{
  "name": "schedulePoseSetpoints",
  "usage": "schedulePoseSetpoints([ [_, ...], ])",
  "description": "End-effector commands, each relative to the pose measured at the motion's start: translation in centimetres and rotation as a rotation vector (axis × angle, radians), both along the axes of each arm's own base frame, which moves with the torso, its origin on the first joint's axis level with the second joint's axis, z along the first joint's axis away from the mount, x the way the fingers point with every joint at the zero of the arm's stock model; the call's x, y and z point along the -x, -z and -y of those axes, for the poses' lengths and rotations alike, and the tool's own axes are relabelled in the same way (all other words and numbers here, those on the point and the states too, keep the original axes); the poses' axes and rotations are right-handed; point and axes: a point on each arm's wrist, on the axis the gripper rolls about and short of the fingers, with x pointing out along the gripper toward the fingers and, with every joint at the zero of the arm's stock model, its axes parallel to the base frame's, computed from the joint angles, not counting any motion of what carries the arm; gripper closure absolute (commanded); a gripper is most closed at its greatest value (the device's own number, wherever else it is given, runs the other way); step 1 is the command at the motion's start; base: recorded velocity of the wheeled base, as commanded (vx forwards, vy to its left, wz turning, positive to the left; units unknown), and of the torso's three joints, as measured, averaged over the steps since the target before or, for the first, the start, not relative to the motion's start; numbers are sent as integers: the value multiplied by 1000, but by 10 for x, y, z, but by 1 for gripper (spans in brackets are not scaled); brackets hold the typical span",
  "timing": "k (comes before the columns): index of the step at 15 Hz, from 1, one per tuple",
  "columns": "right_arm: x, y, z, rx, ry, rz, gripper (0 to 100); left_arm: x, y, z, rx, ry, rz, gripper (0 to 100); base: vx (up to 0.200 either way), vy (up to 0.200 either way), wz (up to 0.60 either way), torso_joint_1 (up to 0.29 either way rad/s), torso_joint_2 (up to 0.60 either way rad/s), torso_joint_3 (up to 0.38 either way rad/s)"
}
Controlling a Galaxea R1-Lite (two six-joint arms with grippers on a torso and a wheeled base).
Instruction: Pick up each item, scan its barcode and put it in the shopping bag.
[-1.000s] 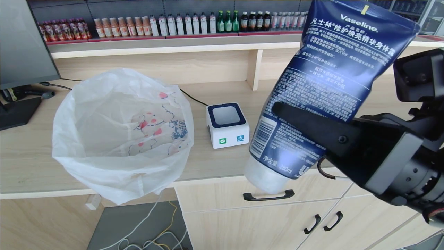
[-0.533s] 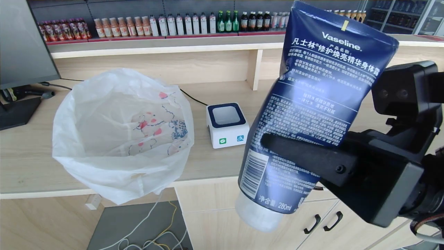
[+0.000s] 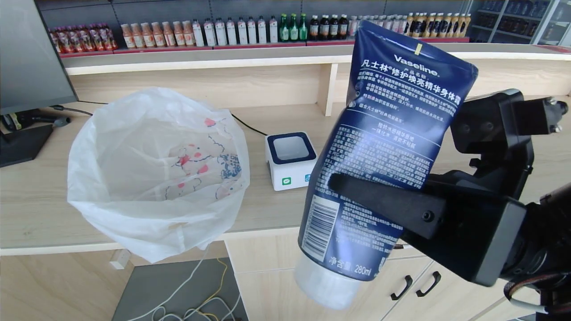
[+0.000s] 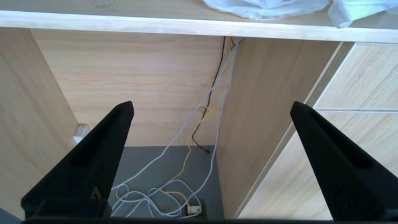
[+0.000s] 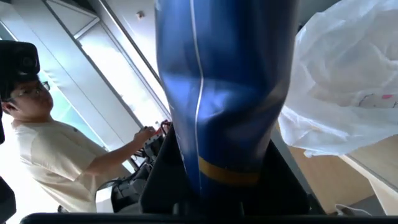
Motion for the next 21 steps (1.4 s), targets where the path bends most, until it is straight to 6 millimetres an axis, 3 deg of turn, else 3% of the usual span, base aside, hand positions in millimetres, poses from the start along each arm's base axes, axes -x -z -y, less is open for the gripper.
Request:
schedulePoseSetpoints([
  [1, 3, -3, 2, -3, -23, 1, 100, 0, 0, 0, 0, 0, 0, 0, 0, 0, 0, 0, 0, 0],
  [21, 10, -9, 8, -16, -50, 5, 100, 0, 0, 0, 0, 0, 0, 0, 0, 0, 0, 0, 0, 0],
])
